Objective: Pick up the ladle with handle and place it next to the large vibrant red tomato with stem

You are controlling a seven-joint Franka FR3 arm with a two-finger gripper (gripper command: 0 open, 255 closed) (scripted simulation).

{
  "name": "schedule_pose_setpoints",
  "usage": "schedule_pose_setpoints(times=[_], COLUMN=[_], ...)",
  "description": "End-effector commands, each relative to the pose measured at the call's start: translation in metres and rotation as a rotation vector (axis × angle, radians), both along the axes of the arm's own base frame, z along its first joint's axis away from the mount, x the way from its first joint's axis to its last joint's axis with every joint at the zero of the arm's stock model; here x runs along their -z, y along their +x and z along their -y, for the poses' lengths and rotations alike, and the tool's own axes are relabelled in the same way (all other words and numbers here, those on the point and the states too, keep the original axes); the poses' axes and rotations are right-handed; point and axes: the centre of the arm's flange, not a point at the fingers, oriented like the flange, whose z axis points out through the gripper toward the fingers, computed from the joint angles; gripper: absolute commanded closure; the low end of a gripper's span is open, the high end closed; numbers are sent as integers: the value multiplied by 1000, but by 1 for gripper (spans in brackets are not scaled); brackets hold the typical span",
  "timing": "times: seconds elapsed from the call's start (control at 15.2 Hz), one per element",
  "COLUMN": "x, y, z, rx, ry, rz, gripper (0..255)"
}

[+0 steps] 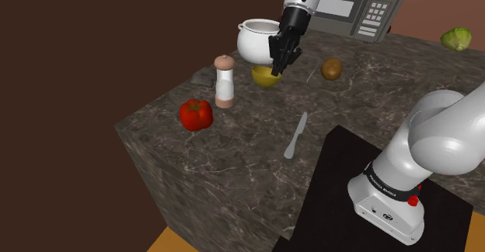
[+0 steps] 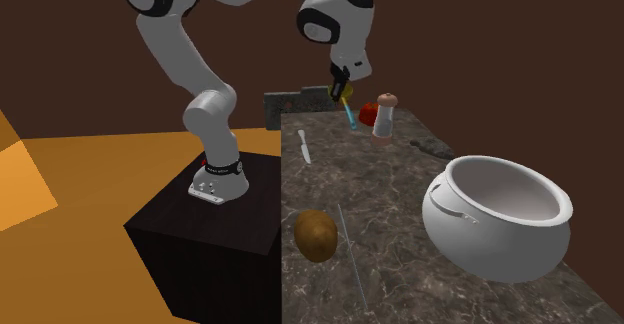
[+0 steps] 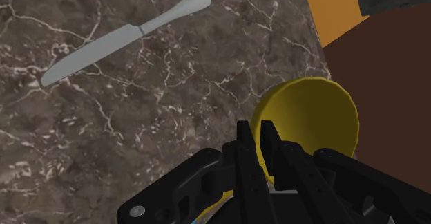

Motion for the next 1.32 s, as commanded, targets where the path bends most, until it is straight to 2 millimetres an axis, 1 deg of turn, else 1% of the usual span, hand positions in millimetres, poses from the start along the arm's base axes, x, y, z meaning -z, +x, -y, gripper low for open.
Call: schedule_pose_setpoints(times=[0.0, 0.13, 0.2, 1.25], x=[-1, -1, -1, 84], y=[-7, -16, -18, -18], z=[-26, -51, -58, -58], rx=[2, 2, 2, 2], ry=[0, 0, 0, 0], rz=[0, 0, 0, 0], gripper=[255, 255, 255, 255])
